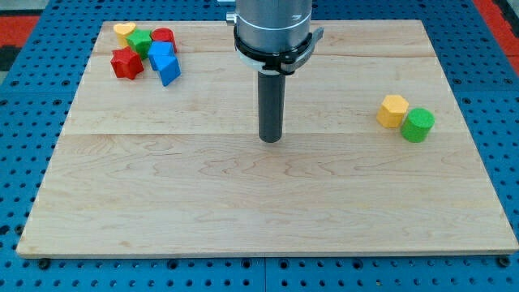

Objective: Separate the green star and blue cube from the group of blocks

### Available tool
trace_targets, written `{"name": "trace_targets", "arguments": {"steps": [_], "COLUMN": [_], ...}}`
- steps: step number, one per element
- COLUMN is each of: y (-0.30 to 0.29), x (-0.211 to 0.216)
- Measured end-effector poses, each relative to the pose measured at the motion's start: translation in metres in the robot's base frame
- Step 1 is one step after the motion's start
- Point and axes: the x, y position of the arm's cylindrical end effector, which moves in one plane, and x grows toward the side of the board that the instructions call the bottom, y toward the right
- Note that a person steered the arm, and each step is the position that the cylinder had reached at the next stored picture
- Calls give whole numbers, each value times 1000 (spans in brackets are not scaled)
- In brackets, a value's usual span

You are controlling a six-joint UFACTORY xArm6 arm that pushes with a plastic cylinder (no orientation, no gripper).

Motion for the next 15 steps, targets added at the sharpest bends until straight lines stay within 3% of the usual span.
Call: {"name": "trace_targets", "arguments": {"steps": [1, 2, 3, 4, 5, 7, 8, 9, 10, 11, 14, 15], "y": [-16, -95, -202, -288, -303, -303, -287, -245, -205, -154, -62, 61], "x": [18, 35, 16, -35, -101, -187, -233, -241, -158, -127, -116, -92]}}
